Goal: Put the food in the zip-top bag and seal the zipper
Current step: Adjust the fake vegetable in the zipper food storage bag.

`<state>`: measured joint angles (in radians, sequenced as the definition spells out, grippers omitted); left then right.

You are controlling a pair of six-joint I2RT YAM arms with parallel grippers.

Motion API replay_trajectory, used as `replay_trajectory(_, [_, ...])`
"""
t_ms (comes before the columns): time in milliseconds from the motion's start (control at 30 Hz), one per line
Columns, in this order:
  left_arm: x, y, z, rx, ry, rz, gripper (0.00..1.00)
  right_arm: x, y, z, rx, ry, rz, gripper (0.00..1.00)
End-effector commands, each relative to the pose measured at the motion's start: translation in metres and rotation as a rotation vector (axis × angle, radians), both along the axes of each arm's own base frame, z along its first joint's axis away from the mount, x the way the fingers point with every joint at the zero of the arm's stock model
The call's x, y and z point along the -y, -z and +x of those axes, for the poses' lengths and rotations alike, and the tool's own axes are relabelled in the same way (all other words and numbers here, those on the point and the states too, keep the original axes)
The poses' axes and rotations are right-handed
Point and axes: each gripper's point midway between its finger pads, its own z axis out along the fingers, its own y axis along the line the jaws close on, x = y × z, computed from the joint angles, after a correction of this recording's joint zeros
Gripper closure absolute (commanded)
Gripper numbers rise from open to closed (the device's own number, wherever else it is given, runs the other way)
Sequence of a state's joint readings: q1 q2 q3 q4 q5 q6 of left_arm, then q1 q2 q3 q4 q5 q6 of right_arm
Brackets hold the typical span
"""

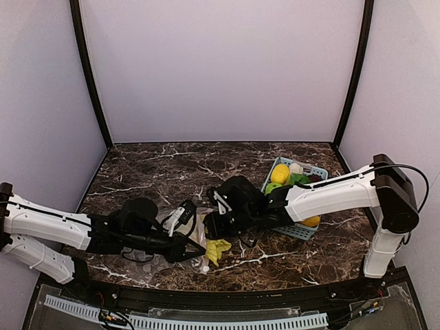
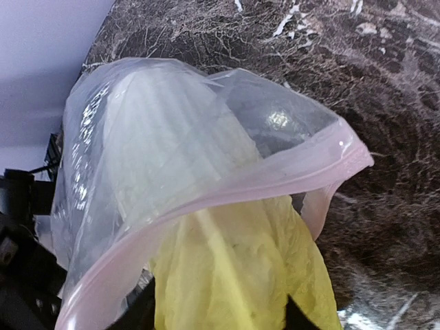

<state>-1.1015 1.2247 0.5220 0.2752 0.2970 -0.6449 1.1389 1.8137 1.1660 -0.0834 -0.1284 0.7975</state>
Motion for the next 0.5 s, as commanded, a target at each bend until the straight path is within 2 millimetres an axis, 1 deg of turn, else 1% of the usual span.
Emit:
replay_trajectory(0, [-0.022, 0.019, 0.001, -0.05, -0.069, 0.023, 0.99, 0.021, -0.029, 0.006, 0.085, 0.053, 0.007, 0.46])
replay_trajectory(133, [-0.032, 0.03, -0.002, -0.074, -0.081, 0.052, 0.99, 0.041, -0.036, -0.005, 0.105, 0.045, -0.002, 0.23])
replay_trajectory(233, [-0.036, 0.032, -0.002, -0.08, -0.087, 0.056, 0.99, 0.053, -0.039, -0.015, 0.108, 0.033, 0.002, 0.12])
replay_trajectory(333, [-0.037, 0.031, 0.0, -0.079, -0.088, 0.054, 0.99, 0.061, -0.037, -0.026, 0.111, 0.01, -0.004, 0.05])
replay_trajectory(400, [-0.036, 0.03, 0.001, -0.078, -0.085, 0.052, 0.99, 0.067, -0.027, -0.032, 0.114, -0.005, -0.027, 0.02])
replay_trajectory(467, [-0.036, 0.029, 0.002, -0.078, -0.084, 0.051, 0.99, 0.072, -0.016, -0.035, 0.122, -0.026, -0.052, 0.01])
